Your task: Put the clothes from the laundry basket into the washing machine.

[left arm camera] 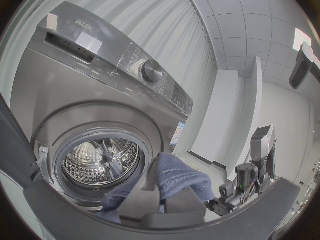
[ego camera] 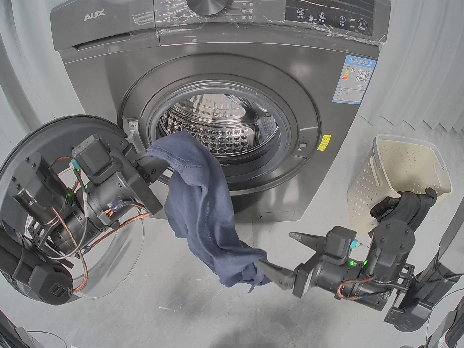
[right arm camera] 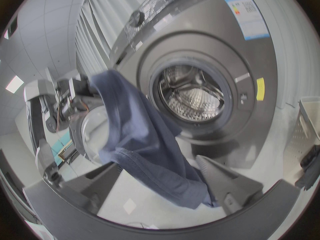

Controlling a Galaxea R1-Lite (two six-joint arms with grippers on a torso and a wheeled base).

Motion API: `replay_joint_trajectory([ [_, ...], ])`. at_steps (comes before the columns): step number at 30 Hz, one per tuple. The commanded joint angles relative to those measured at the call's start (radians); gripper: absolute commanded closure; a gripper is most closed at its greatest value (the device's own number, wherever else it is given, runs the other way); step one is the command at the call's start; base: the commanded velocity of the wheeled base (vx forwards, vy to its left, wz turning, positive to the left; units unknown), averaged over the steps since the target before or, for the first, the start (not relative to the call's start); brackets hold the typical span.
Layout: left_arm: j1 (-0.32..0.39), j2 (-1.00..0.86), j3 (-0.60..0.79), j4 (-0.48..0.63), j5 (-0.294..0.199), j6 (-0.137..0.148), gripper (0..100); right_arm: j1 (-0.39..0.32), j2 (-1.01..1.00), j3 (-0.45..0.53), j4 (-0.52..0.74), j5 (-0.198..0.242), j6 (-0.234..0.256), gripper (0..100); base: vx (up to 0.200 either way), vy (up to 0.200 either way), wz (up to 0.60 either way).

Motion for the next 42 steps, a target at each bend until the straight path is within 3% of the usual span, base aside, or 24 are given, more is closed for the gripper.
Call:
replay_joint_trajectory([
  [1, -0.017, -0.040, -0.009, 0.000, 0.001, -0.001, 100, 0.041, 0.055, 0.085, 0.000, 0.005, -0.002, 0, 0.000, 0.000, 0.00],
  [11, -0.021, -0.058, -0.010, 0.000, -0.001, -0.001, 100, 0.061, 0.084, 0.125, -0.003, 0.031, -0.009, 0, 0.000, 0.000, 0.00],
  [16, -0.046, -0.071, -0.007, 0.000, -0.001, -0.001, 100, 0.013, 0.119, -0.013, -0.004, 0.033, -0.012, 0, 0.000, 0.000, 0.00],
  [20, -0.064, -0.081, -0.006, 0.004, 0.001, -0.001, 100, 0.025, 0.154, -0.079, -0.001, 0.045, -0.019, 0, 0.000, 0.000, 0.00],
  [28, -0.081, -0.089, -0.006, 0.007, 0.001, -0.001, 100, 0.056, 0.314, -0.303, -0.017, 0.060, -0.025, 0, 0.000, 0.000, 0.00],
  [33, -0.089, -0.094, -0.006, 0.005, 0.001, -0.001, 100, 0.048, 0.377, -0.409, -0.026, 0.091, -0.033, 0, 0.000, 0.000, 0.00],
  [42, -0.095, -0.107, -0.006, 0.007, 0.001, -0.001, 100, -0.001, 0.470, -0.550, -0.012, 0.088, -0.053, 0, 0.000, 0.000, 0.00],
])
